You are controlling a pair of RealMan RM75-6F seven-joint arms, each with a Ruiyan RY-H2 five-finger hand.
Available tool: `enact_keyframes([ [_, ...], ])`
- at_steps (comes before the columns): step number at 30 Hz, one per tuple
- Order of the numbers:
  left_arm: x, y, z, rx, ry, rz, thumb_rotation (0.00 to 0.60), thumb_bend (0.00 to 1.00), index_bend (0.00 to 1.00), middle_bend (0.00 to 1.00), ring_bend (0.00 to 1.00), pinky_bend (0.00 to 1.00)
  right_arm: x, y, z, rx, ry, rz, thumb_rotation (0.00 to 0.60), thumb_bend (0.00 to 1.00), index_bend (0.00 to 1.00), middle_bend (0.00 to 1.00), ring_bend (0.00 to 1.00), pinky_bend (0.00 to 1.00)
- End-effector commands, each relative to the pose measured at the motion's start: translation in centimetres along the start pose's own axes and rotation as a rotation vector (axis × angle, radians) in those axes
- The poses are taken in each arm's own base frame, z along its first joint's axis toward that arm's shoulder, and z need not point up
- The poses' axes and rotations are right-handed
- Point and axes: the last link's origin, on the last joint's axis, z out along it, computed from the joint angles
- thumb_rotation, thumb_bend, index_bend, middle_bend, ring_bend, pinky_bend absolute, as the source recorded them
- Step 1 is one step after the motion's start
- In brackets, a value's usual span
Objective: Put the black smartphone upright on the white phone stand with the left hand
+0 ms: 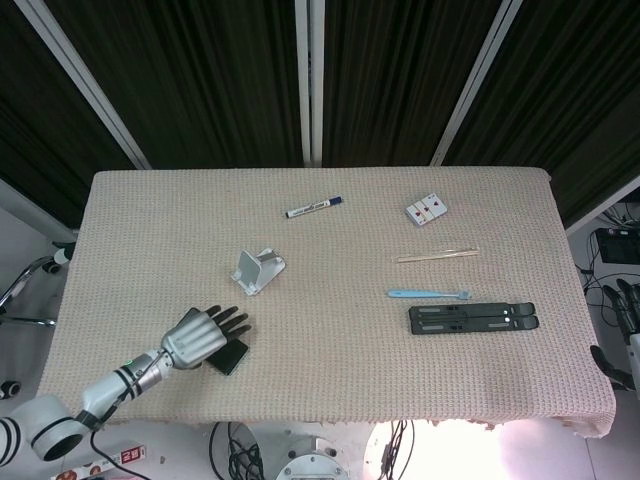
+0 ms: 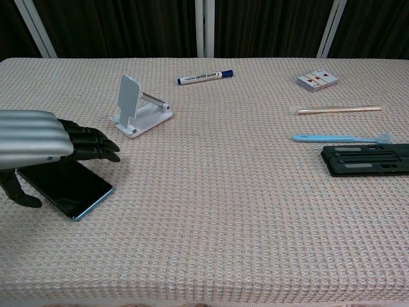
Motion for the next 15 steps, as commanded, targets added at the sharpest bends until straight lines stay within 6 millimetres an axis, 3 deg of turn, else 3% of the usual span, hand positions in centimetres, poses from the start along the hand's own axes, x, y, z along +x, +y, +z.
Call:
enact_keyframes([
  [1, -0.11, -0.11, 0.05, 0.002, -0.009, 0.009, 0.600, 0.13, 0.09, 0.03, 0.05, 0.22, 0.00, 0.08, -0.04, -0.003, -0.002, -0.002, 0.600, 0.21, 0.00, 0.00, 0.00, 0.00],
  [15, 0.12, -0.48, 0.20, 0.018, -0.006, 0.004, 0.600, 0.15, 0.10, 0.03, 0.05, 0.22, -0.30, 0.11, -0.01, -0.007, -0.013, -0.002, 0.600, 0.21, 0.00, 0.00, 0.00, 0.00],
])
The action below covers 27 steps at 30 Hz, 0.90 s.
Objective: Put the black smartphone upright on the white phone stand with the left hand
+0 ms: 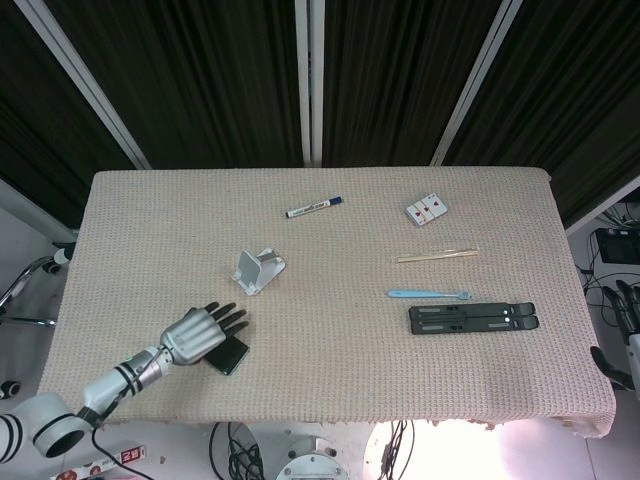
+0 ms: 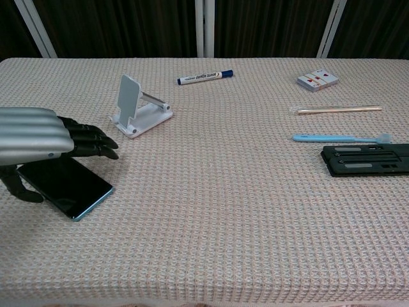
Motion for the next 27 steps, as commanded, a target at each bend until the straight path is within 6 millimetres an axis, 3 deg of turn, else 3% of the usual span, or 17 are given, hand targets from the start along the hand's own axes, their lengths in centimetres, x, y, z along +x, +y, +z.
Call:
enact_keyframes([
  [1, -0.1, 0.1, 0.0, -0.003, -0.002, 0.001, 0.600, 0.15, 0.11, 0.03, 0.05, 0.22, -0.1, 0.0, 0.0, -0.001, -0.002, 0.000, 0.600, 0.21, 0.00, 0.00, 0.00, 0.00],
  [27, -1.2, 0.0, 0.2, 0.007, -0.006, -0.004, 0.600, 0.15, 0.30, 0.03, 0.05, 0.22, -0.2, -0.1, 0.0, -0.007, -0.024, -0.017, 0.600, 0.22, 0.00, 0.00, 0.00, 0.00],
])
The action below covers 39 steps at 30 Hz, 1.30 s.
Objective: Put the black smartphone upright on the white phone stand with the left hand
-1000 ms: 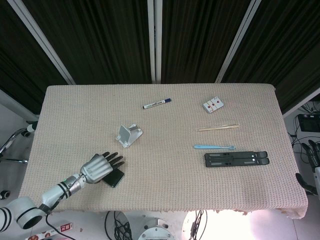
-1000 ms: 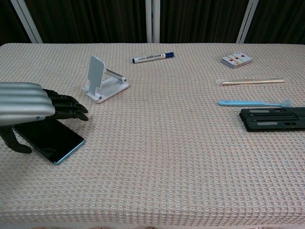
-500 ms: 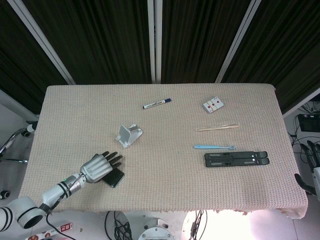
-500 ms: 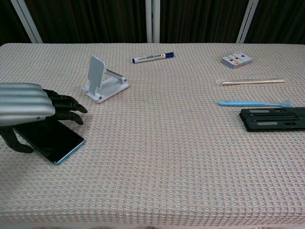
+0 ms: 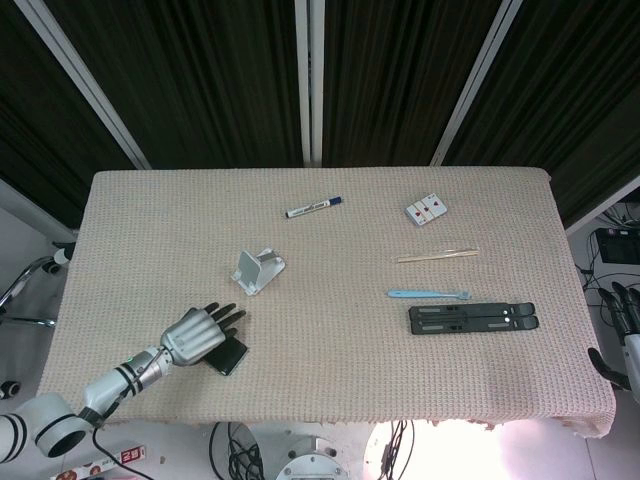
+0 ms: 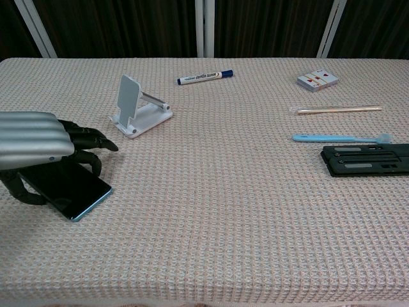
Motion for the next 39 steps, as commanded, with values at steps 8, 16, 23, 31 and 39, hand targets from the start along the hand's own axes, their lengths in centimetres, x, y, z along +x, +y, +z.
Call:
enact_keyframes([
  [8, -0.3, -0.3, -0.2, 0.012, 0.023, -0.046, 0.600, 0.21, 0.43, 0.05, 0.05, 0.22, 0.1, -0.3, 0.1, -0.001, -0.010, -0.014, 0.600, 0.22, 0.00, 0.00, 0.00, 0.00],
  [16, -0.1, -0.5, -0.8, 0.023, 0.062, -0.097, 0.600, 0.26, 0.49, 0.09, 0.05, 0.22, -0.1, -0.7, 0.3, 0.003, -0.021, -0.019, 0.600, 0.22, 0.00, 0.00, 0.00, 0.00],
  [23, -0.4, -0.5, -1.1, 0.024, 0.084, -0.159, 0.600, 0.30, 0.50, 0.23, 0.05, 0.22, -0.1, -0.8, 0.2, 0.004, -0.022, -0.021, 0.600, 0.22, 0.00, 0.00, 0.00, 0.00],
  [31, -0.7, -0.6, -1.3, 0.023, 0.098, -0.220, 0.600, 0.32, 0.51, 0.38, 0.06, 0.22, -0.2, -0.7, 0.1, 0.002, -0.026, -0.020, 0.600, 0.22, 0.00, 0.00, 0.00, 0.00],
  [39, -0.4, -0.9, -1.6, 0.035, 0.179, -0.285, 0.600, 0.33, 0.52, 0.48, 0.17, 0.28, -0.4, -0.8, 0.1, 0.003, -0.034, -0.021, 0.600, 0.22, 0.00, 0.00, 0.00, 0.00],
])
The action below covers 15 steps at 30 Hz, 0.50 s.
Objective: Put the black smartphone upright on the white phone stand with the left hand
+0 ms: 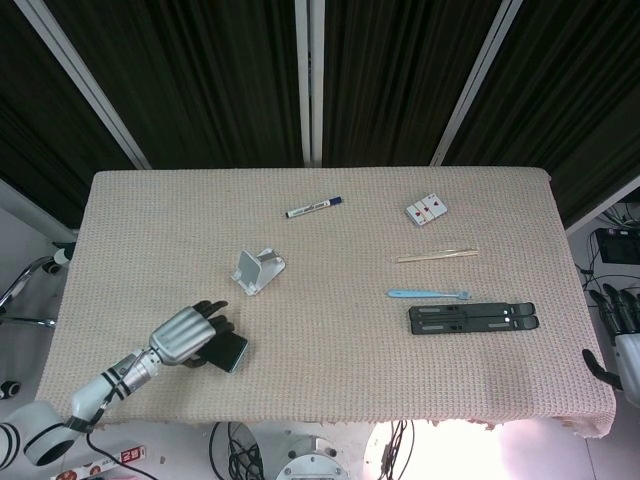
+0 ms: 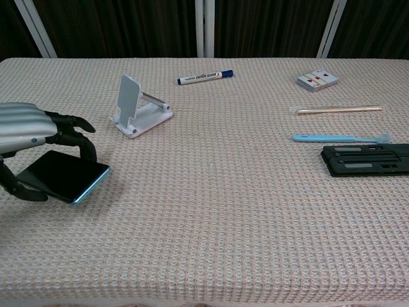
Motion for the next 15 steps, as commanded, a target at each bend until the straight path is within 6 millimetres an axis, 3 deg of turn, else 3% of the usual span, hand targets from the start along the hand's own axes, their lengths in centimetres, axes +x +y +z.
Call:
enact_keyframes([
  [1, 0.0, -0.1, -0.1, 0.011, 0.028, -0.044, 0.600, 0.33, 0.52, 0.49, 0.22, 0.31, 0.0, -0.1, 0.0, 0.001, -0.003, -0.001, 0.600, 0.22, 0.00, 0.00, 0.00, 0.00],
  [4, -0.1, -0.4, -0.2, 0.034, 0.039, -0.139, 0.600, 0.33, 0.52, 0.50, 0.32, 0.36, -0.1, -0.1, 0.0, 0.001, -0.006, -0.003, 0.600, 0.22, 0.00, 0.00, 0.00, 0.00],
  [15, 0.2, -2.3, -1.1, 0.125, 0.149, -0.460, 0.600, 0.33, 0.53, 0.53, 0.35, 0.37, -0.2, 0.0, 0.0, -0.004, -0.011, -0.002, 0.600, 0.22, 0.00, 0.00, 0.00, 0.00],
])
